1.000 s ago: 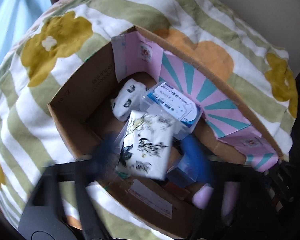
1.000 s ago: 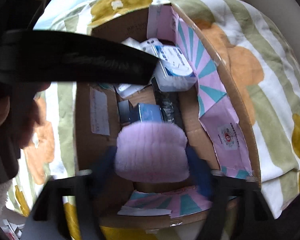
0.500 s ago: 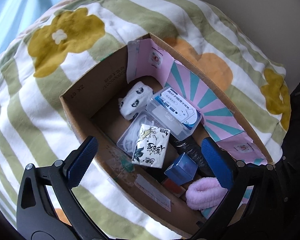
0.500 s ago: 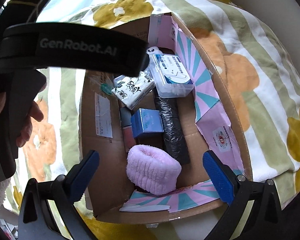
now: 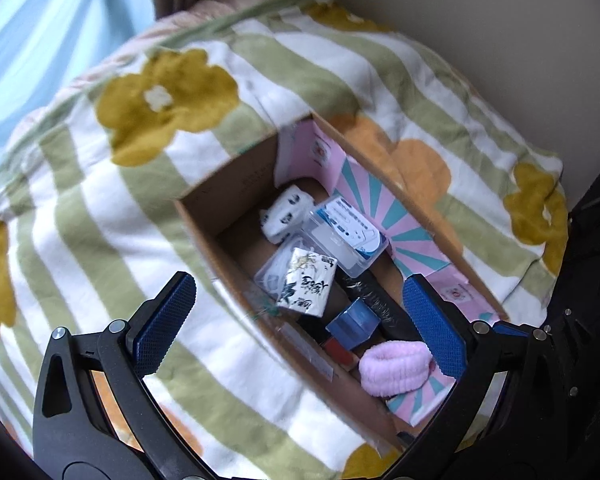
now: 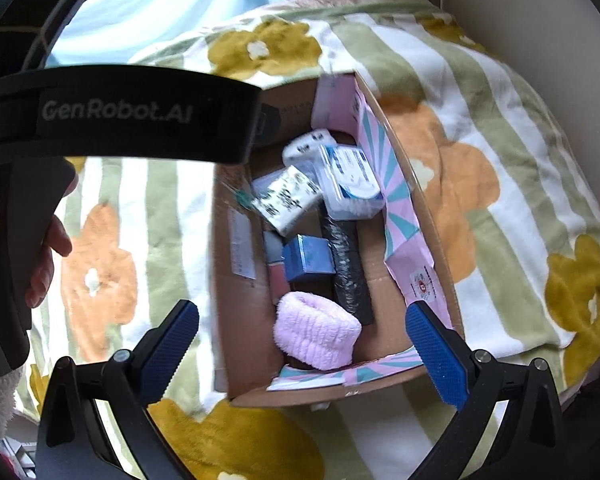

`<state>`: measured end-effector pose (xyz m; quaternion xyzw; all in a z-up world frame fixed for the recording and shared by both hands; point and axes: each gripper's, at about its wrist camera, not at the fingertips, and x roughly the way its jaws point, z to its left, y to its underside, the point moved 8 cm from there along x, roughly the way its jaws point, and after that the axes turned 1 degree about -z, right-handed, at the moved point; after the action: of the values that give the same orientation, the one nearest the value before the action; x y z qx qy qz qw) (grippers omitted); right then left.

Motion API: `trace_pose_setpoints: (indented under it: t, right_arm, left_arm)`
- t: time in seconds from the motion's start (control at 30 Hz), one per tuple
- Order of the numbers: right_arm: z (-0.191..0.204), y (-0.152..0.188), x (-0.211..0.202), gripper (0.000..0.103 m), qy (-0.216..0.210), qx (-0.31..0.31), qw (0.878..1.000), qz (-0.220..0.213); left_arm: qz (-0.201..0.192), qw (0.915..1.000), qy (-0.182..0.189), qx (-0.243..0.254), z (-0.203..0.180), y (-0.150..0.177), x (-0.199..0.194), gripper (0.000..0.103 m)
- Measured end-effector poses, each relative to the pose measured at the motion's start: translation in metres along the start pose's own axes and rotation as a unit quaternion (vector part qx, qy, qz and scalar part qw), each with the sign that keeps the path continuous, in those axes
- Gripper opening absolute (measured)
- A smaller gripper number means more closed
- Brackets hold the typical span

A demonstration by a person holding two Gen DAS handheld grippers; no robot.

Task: Organize objects

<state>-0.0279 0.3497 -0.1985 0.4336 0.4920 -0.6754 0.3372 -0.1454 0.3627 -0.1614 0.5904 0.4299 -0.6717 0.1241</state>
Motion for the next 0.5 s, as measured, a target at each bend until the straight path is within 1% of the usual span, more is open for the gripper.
trace_pose_setpoints:
  t: [0.13,0.27,0.37,0.5]
  right_arm:
    - [0.017,-0.01,-0.026,0.103,-0.006,-0.023,1.0,-0.015]
    - [0.041,-0.022,-0.05,0.103,-0.013,-0.052,0.998,-0.031]
    - [0.061,-0.03,-0.066,0.103,-0.023,-0.07,0.996,-0.044]
    - [0.094,-0.038,-0.082,0.103,-0.039,-0.1,0.993,-0.057]
  left_arm:
    - [-0.028,0.9994,-0.012,-0.015,0.011,-0.003,-0.041,0.103]
    - [-0.052,0.9972,-0.028,-0.047,0.031,0.002,-0.085,0.103]
    - [-0.066,0.9937,-0.046,-0.078,0.055,0.013,-0.117,0.103]
    - [-0.085,0.9858,-0.076,-0.124,0.093,0.041,-0.163,0.103]
